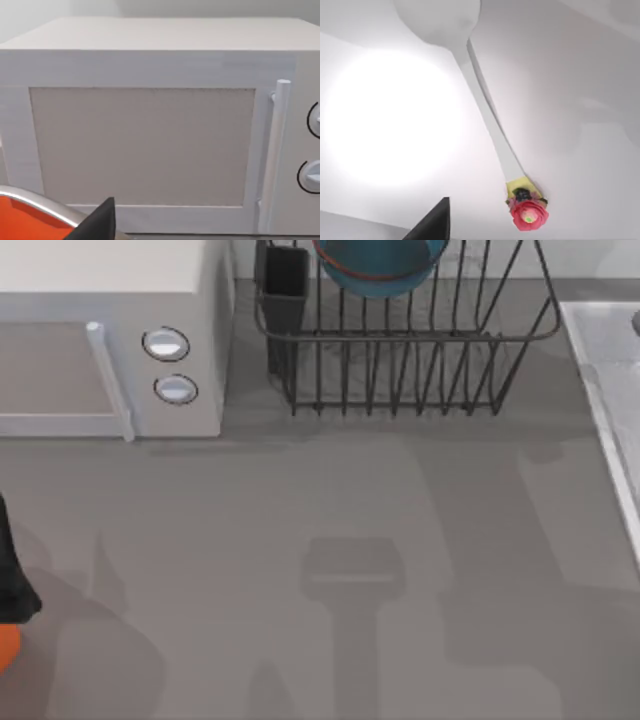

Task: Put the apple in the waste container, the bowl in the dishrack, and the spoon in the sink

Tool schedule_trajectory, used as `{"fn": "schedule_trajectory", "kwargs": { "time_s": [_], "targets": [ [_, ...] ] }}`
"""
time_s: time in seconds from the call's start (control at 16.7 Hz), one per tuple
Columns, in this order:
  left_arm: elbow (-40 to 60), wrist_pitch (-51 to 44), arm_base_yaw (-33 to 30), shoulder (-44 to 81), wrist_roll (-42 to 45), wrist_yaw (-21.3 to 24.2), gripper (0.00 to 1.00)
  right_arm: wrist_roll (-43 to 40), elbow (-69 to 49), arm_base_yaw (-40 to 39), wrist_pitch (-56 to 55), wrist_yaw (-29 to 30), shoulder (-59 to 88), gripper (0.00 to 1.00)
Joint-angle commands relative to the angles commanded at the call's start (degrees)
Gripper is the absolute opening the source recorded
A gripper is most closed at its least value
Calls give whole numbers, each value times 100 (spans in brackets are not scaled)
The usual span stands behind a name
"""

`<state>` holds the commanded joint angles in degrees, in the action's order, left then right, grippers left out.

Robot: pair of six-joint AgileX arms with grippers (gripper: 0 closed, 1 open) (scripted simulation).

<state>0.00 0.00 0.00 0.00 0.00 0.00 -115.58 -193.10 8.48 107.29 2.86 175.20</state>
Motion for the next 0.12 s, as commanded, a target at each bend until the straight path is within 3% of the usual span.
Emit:
{"fn": "schedule_trajectory", "kwargs": {
  "time_s": [0.12],
  "targets": [
    [0, 0, 0, 0, 0, 0, 100, 0, 0, 0, 0, 0, 0, 100]
  ]
}}
